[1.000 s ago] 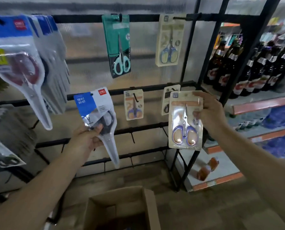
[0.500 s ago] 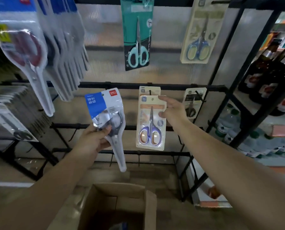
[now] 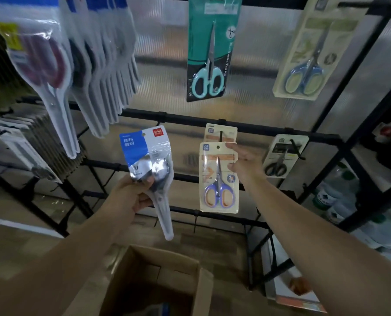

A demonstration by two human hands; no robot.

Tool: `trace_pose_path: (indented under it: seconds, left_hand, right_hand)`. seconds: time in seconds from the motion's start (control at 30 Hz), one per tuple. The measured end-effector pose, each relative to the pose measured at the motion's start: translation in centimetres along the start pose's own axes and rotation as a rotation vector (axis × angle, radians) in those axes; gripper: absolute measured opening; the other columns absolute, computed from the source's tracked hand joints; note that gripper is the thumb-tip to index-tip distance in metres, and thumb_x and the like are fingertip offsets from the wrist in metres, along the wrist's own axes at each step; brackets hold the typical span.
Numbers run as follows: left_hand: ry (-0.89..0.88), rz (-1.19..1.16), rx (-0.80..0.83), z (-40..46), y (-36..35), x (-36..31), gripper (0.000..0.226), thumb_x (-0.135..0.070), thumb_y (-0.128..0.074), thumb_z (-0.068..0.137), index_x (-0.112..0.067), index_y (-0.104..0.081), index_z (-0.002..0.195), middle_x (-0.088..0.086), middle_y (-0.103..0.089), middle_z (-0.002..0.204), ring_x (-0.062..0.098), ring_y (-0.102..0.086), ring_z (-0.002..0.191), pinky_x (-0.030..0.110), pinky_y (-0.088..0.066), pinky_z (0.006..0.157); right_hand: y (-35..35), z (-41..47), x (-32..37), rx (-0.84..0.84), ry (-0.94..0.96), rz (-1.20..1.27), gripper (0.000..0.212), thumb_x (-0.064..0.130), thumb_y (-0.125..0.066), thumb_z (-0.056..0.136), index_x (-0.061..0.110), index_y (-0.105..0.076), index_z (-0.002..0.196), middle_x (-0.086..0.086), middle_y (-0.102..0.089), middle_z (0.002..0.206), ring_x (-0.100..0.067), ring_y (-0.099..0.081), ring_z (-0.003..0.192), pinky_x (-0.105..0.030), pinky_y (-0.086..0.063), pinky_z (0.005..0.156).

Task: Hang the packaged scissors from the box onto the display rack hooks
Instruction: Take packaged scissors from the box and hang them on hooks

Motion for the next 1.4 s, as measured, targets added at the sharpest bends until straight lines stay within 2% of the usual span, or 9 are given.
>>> trace_pose_path:
  seconds: [0.2,0.33,0.5,0.67,0.8,1.03,1.27,1.33,1.4]
  left_hand:
    - [0.027,-0.006,0.003,-0.1,-0.7,-0.1,0.016,-0.003,-0.05,0.091,-0.002,-0.06,0.103,0.005,-0.071,0.075,0.02,-0.069,0.063,0.029,-0.056,0.054]
    - [0.019,0.025,0.016,-0.1,-1.0,-0.9,0.027,-0.006,-0.052,0.09,0.001,-0.056,0.115,0.014,-0.067,0.09,0.026,-0.067,0.072,0.033,-0.058,0.059]
    - [0.009,0.03,0.034,0.1,-1.2,-1.5,0.026,-0.003,-0.049,0.092,0.0,-0.053,0.117,0.018,-0.06,0.091,0.029,-0.063,0.074,0.034,-0.058,0.06]
    - [0.012,0.034,0.023,0.1,-0.7,-1.9,0.022,-0.004,-0.049,0.092,-0.002,-0.054,0.114,0.017,-0.059,0.089,0.029,-0.061,0.074,0.033,-0.057,0.058]
    - [0.02,0.011,-0.011,0.0,-0.2,-2.2,0.019,-0.004,-0.051,0.092,-0.003,-0.054,0.11,0.012,-0.062,0.084,0.025,-0.063,0.07,0.031,-0.057,0.057]
    - [0.006,0.03,-0.011,-0.4,0.3,-3.1,0.009,-0.004,-0.049,0.093,-0.007,-0.058,0.096,0.004,-0.066,0.071,0.019,-0.067,0.064,0.032,-0.058,0.058]
    - [0.022,0.013,-0.059,-1.1,0.7,-3.4,0.018,-0.002,-0.048,0.093,-0.009,-0.058,0.106,0.012,-0.066,0.088,0.027,-0.065,0.077,0.035,-0.06,0.061]
    - [0.032,0.003,-0.066,-1.5,0.8,-3.3,0.019,-0.001,-0.05,0.092,-0.01,-0.058,0.107,0.013,-0.064,0.094,0.028,-0.063,0.084,0.036,-0.06,0.062]
    - [0.032,0.007,-0.068,-1.8,0.9,-3.3,0.019,-0.002,-0.051,0.092,-0.009,-0.058,0.108,0.013,-0.063,0.099,0.03,-0.061,0.091,0.037,-0.06,0.063]
  right_hand:
    - [0.4,0.1,-0.4,0.031,0.079,-0.057,0.054,-0.012,-0.054,0.086,0.024,-0.059,0.126,-0.005,-0.059,0.129,-0.014,-0.061,0.102,-0.033,-0.056,0.081]
    - [0.5,0.0,-0.2,0.028,0.075,-0.04,0.054,-0.013,-0.054,0.086,0.024,-0.059,0.126,-0.006,-0.06,0.129,-0.017,-0.06,0.11,-0.031,-0.055,0.08]
    - [0.6,0.2,0.7,0.004,0.105,0.069,0.059,-0.018,-0.054,0.083,0.018,-0.056,0.129,-0.008,-0.058,0.13,-0.015,-0.06,0.105,-0.01,-0.052,0.06]
    - [0.8,0.3,0.5,-0.007,0.129,-0.107,0.06,-0.015,-0.055,0.084,0.023,-0.056,0.13,-0.006,-0.057,0.132,-0.034,-0.064,0.102,-0.047,-0.053,0.086]
    - [0.8,0.0,0.6,-0.014,0.198,-0.229,0.058,-0.011,-0.056,0.085,0.022,-0.054,0.132,0.001,-0.049,0.141,-0.009,-0.056,0.1,-0.006,-0.048,0.061]
    - [-0.8,1.7,1.0,-0.08,0.17,-0.449,0.056,0.0,-0.049,0.092,0.03,-0.045,0.139,0.001,-0.051,0.135,-0.003,-0.049,0.069,-0.009,-0.036,0.041]
    - [-2.4,2.6,2.1,0.074,0.148,-0.743,0.064,0.01,-0.049,0.095,0.027,-0.02,0.149,-0.008,-0.05,0.123,-0.015,-0.052,0.087,-0.024,-0.041,0.064]
    - [-2.5,2.5,2.1,0.067,0.166,-0.844,0.063,0.015,-0.053,0.094,0.022,-0.021,0.148,-0.01,-0.049,0.129,-0.022,-0.052,0.106,-0.029,-0.042,0.076]
    - [-2.6,2.2,1.8,0.058,0.172,-0.883,0.054,0.021,-0.055,0.093,0.018,-0.033,0.142,-0.01,-0.052,0.127,-0.02,-0.052,0.103,-0.027,-0.038,0.074]
Point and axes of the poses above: each hand's wrist, its own z-axis towards the middle knuckle, its own y-axis out of the back of the hand, x = y × z, the point moved 8 cm from there along z, towards the middle knuckle
